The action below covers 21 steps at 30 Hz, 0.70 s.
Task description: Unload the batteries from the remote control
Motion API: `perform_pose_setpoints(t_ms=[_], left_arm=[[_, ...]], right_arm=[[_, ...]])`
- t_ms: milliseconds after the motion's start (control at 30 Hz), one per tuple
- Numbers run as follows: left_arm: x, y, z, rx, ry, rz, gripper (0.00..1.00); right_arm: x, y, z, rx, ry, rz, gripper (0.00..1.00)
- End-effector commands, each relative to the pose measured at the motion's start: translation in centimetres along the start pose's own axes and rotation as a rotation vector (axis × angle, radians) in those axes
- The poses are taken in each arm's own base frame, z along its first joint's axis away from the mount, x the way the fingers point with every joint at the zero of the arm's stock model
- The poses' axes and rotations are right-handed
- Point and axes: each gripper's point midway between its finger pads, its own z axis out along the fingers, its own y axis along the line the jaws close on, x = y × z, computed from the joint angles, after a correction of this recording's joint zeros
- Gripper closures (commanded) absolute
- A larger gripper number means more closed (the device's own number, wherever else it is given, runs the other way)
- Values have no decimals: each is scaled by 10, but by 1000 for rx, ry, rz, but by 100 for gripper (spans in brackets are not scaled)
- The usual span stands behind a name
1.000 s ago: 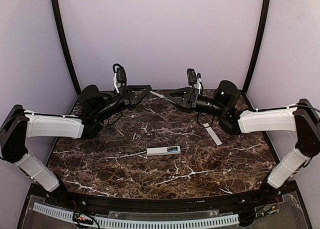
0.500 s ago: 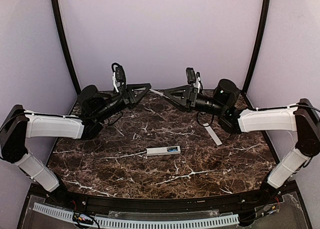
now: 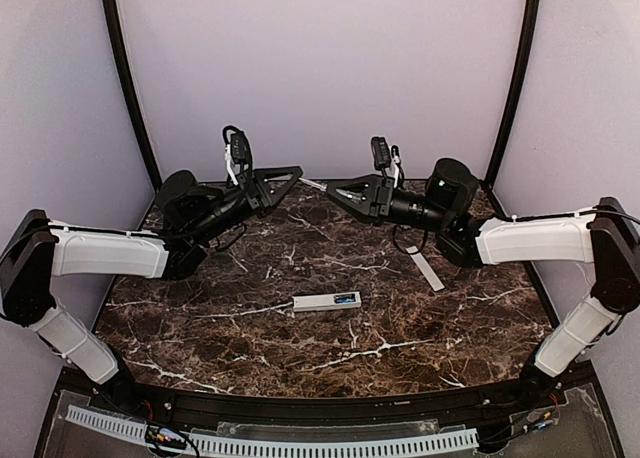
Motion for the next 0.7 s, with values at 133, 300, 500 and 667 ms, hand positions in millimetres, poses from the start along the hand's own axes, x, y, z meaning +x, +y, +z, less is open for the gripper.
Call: perform_pose_setpoints(t_ms=[133, 300, 500, 667], left_arm=[[1, -6, -1, 15, -6, 24, 100], [3, -6, -1, 5, 2, 38, 100], [5, -4, -3, -5, -2, 46, 100], [4, -4, -3, -6, -8, 51, 100]], right_arm=[[-16, 15, 1, -4, -46, -54, 56], [-18, 19, 2, -14, -47, -58, 66], [-18, 22, 1, -20, -45, -60, 73], [-16, 23, 2, -25, -35, -54, 79]])
